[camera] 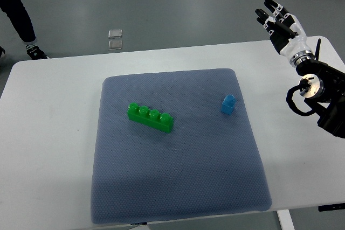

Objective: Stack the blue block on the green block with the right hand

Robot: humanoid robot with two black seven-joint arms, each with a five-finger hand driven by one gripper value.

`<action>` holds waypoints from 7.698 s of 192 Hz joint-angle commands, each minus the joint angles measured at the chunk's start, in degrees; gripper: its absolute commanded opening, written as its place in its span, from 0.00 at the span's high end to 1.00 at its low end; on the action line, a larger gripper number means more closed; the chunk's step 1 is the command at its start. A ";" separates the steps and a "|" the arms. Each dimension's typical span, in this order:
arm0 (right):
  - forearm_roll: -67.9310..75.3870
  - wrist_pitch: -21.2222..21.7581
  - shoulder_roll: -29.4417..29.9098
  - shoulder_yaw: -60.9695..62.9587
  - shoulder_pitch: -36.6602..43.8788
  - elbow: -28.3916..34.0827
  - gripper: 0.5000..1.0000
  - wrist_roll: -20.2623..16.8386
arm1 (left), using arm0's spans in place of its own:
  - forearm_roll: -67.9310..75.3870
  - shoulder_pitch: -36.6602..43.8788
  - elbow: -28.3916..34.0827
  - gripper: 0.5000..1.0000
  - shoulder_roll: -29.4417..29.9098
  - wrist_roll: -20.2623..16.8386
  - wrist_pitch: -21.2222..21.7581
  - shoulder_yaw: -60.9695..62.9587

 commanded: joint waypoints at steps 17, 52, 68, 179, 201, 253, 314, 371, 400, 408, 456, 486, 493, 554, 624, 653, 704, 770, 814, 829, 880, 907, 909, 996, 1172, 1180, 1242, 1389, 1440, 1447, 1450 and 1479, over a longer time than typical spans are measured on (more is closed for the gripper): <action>0.00 0.10 -0.30 -0.01 0.05 0.00 0.17 0.01 | -0.08 0.00 -0.06 0.00 0.00 -0.05 -0.01 0.13; -0.26 0.10 -0.30 -0.01 0.05 0.00 0.17 0.01 | 0.01 0.00 -0.06 0.00 0.00 -0.05 -0.01 0.05; -0.26 0.10 -0.48 -0.01 0.05 0.00 0.17 0.01 | -0.08 0.00 -0.33 0.00 0.00 -0.05 -0.01 0.05; 0.27 1.07 -0.04 0.08 0.14 0.00 0.17 -0.35 | 0.01 0.00 -0.06 0.00 0.00 -0.05 -0.01 0.05; 0.53 1.95 0.31 0.08 0.31 0.09 0.17 -0.61 | 0.01 0.00 -0.06 0.00 0.00 -0.05 -0.01 0.05; -0.44 0.89 2.60 1.05 0.31 0.26 0.17 -0.61 | 0.01 0.00 -0.06 0.00 0.00 0.04 -0.01 0.05; -0.44 -0.25 3.56 1.05 0.40 0.53 0.17 -0.43 | 0.01 0.00 -0.06 0.00 0.00 -0.05 -0.01 0.05; -0.52 -0.51 4.62 1.05 1.19 0.44 0.17 -0.43 | -0.08 0.00 -0.06 0.00 0.00 -0.05 -0.01 0.05; -0.61 -0.42 4.62 0.96 1.19 0.53 0.17 -0.43 | -0.08 0.00 -0.06 0.00 0.00 -0.05 -0.01 0.05; -0.96 -0.42 4.53 0.35 1.19 0.62 0.17 -0.52 | -0.08 0.00 -0.06 0.00 0.00 -0.05 -0.01 0.05; -22.13 -1.57 3.65 -0.01 3.48 3.60 0.18 -0.35 | 0.01 0.00 -0.06 0.00 0.00 -0.05 -0.01 0.05; -41.82 -1.92 2.78 -0.27 4.27 8.61 0.17 -0.61 | -0.08 0.00 -0.06 0.00 0.00 -0.05 -0.01 0.05; -46.30 -2.09 2.07 -0.27 4.36 9.66 0.17 -0.61 | -0.08 0.00 -0.06 0.00 0.00 -0.05 -0.01 0.05; -79.45 -0.42 -4.87 -5.72 9.10 20.83 0.17 -0.70 | -0.08 0.00 -0.06 0.00 0.00 -0.05 -0.01 0.05; -98.43 -0.34 -10.41 -15.47 15.96 23.38 0.17 -0.35 | 0.01 0.00 -0.06 0.00 0.00 -0.05 -0.01 0.05; -103.00 -0.25 -12.34 -18.73 17.98 24.61 0.17 0.01 | -0.08 0.00 -0.06 0.00 0.00 -0.05 -0.01 0.05; -105.73 -0.78 -13.57 -23.30 18.59 26.10 0.17 0.01 | 0.01 0.00 -0.06 0.00 0.00 -0.05 -0.01 0.05; -109.42 -5.52 -13.40 -23.56 14.99 24.96 0.18 -0.26 | -0.08 0.00 -0.06 0.00 0.00 -0.05 -0.01 0.05; -111.26 -6.75 -13.22 -23.56 13.85 24.08 0.18 -0.26 | 0.01 0.00 -0.06 0.00 0.00 -0.05 -0.01 0.05; -111.44 -7.37 -12.96 -23.56 13.32 23.64 0.18 -0.43 | 0.01 0.00 -0.06 0.00 0.00 -0.05 -0.01 0.05; -112.94 -9.65 -12.52 -23.47 11.74 22.24 0.18 -0.61 | 0.01 0.00 -0.06 0.00 0.00 -0.05 -0.01 0.05; -112.94 -10.27 -12.52 -23.47 11.04 21.97 0.18 -0.78 | -0.08 0.00 -0.06 0.00 0.00 -0.05 -0.01 0.05; -112.94 -10.36 -12.43 -23.47 10.95 21.89 0.18 -0.78 | 0.01 0.00 -0.06 0.00 0.00 -0.05 -0.01 0.05; -113.37 -12.99 -10.41 -23.47 9.72 21.36 0.18 -0.70 | -0.08 0.00 -0.06 0.00 0.00 -0.05 -0.01 0.05; -116.10 -13.70 -10.58 -24.44 10.16 23.64 0.18 1.41 | 0.01 0.00 -0.06 0.00 0.00 -0.05 -0.01 0.05; -116.10 -13.70 -10.58 -24.35 10.25 23.64 0.18 1.41 | -0.08 0.00 -0.06 0.00 0.00 -0.05 -0.01 0.05; -115.92 -13.34 -10.50 -23.82 10.42 23.56 0.18 1.32 | -0.08 0.00 -0.06 0.00 0.00 -0.05 -0.01 0.05; -116.63 -13.70 -9.35 -23.65 10.16 22.50 0.23 0.71 | 0.01 0.00 -0.06 0.00 0.00 -0.05 -0.01 0.05; -116.63 -13.61 -9.27 -23.65 10.42 22.06 0.26 0.80 | 0.01 0.00 -0.06 0.00 0.00 -0.05 -0.01 0.05; -116.63 -13.61 -9.27 -23.65 10.42 22.06 0.26 0.80 | 0.01 -0.09 -0.06 0.00 0.00 -0.05 -0.01 0.05; -116.63 -13.61 -9.27 -23.65 10.42 22.06 0.27 0.80 | 0.01 0.00 -0.06 0.00 0.00 -0.05 -0.01 0.05; -116.80 -13.52 -9.35 -23.74 10.42 21.97 0.33 0.71 | 0.01 0.00 -0.06 0.00 0.00 -0.05 -0.01 0.05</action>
